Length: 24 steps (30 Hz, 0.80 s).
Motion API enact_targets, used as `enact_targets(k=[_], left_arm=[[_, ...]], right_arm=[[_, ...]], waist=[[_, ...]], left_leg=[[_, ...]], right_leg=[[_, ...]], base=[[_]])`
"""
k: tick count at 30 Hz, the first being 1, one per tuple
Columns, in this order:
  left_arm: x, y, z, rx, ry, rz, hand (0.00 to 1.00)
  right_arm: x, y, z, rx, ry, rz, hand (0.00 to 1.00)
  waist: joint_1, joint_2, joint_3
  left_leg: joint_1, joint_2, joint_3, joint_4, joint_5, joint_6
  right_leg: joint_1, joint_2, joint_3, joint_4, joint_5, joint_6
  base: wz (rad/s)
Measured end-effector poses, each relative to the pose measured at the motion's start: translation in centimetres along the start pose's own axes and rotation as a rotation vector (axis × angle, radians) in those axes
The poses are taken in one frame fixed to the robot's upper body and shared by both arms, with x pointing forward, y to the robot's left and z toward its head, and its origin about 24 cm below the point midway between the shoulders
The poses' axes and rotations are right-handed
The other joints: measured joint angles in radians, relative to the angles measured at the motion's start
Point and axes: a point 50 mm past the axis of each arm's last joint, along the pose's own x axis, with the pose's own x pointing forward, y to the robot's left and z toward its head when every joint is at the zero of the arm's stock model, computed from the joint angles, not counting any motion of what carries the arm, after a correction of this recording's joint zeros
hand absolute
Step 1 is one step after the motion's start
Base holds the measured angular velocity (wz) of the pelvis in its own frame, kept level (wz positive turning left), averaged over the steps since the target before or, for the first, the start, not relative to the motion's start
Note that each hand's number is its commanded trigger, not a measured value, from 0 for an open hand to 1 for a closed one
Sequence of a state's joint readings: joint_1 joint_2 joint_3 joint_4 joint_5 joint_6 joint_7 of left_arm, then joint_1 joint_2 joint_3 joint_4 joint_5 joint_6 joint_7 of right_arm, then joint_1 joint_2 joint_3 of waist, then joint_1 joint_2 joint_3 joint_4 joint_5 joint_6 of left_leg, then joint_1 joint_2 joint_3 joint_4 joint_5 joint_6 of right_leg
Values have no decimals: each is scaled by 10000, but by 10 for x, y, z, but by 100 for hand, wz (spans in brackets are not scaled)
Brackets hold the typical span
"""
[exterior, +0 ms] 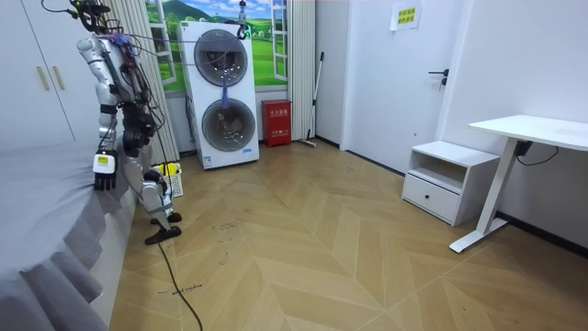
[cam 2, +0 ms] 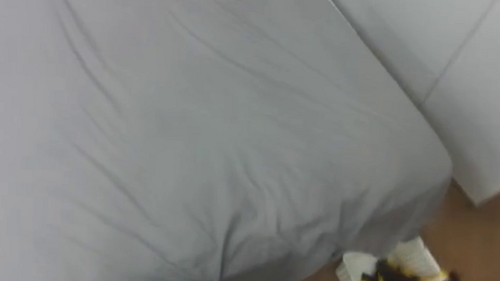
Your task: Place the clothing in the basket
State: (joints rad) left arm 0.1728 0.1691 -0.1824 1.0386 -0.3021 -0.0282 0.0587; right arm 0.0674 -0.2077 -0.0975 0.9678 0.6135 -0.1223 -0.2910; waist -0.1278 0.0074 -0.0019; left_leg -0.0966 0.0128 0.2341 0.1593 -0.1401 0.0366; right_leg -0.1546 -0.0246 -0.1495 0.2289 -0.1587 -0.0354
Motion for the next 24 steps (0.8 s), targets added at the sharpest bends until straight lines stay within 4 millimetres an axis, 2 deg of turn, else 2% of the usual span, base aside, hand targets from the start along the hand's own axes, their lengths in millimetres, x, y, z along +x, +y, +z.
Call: enact_targets(k=[3,7,10,13,17,20,21,24], left_arm=[[0,-1,-3,41,65,239,0],[1,-5,-2,326,113,206,0],[2,-7,0,501,107,159,0],[2,-9,1,680,44,170,0],[3,-11,5,908,-119,225,0],[4,-15,9,925,-257,214,0],[4,-16,10,912,-343,251,0],[4,-15,13,762,-489,387,0]], right_arm=[[-5,-3,-29,-892,973,358,0],[-13,-6,-59,-2235,2097,1044,0],[-17,-3,-70,-2838,2485,1492,0],[-20,3,-75,-3443,2687,1925,0],[-22,20,-75,-4150,2582,2714,0],[-23,35,-70,-4505,2225,3296,0],[-22,40,-68,-4614,2141,3520,0],[-23,42,-71,-4885,2339,3620,0]], waist=[[33,-171,17],[238,-188,34],[268,-136,76],[444,-138,131],[636,-177,149],[948,-201,160],[1033,-250,196],[1196,-378,218]], left_leg=[[368,-80,-366,-109,-53,-6],[665,-157,-729,-137,-130,3],[762,-263,-1018,-146,-132,5],[917,-268,-1205,-142,-132,4],[915,-306,-1381,-142,-132,3],[954,-372,-1462,-125,-131,4],[1004,-396,-1543,-124,-131,4],[986,-428,-1659,-73,-132,4]], right_leg=[[673,-38,-326,-265,-34,66],[1227,-60,-591,-608,-36,119],[1460,-99,-799,-640,-70,165],[1733,-116,-945,-802,-107,177],[1792,-111,-1031,-795,-164,183],[1840,-94,-1030,-802,-168,179],[1915,-102,-1031,-833,-187,181],[2053,-91,-1034,-970,-198,188]], base=[[34],[24],[33],[20],[15],[6],[13],[13]])
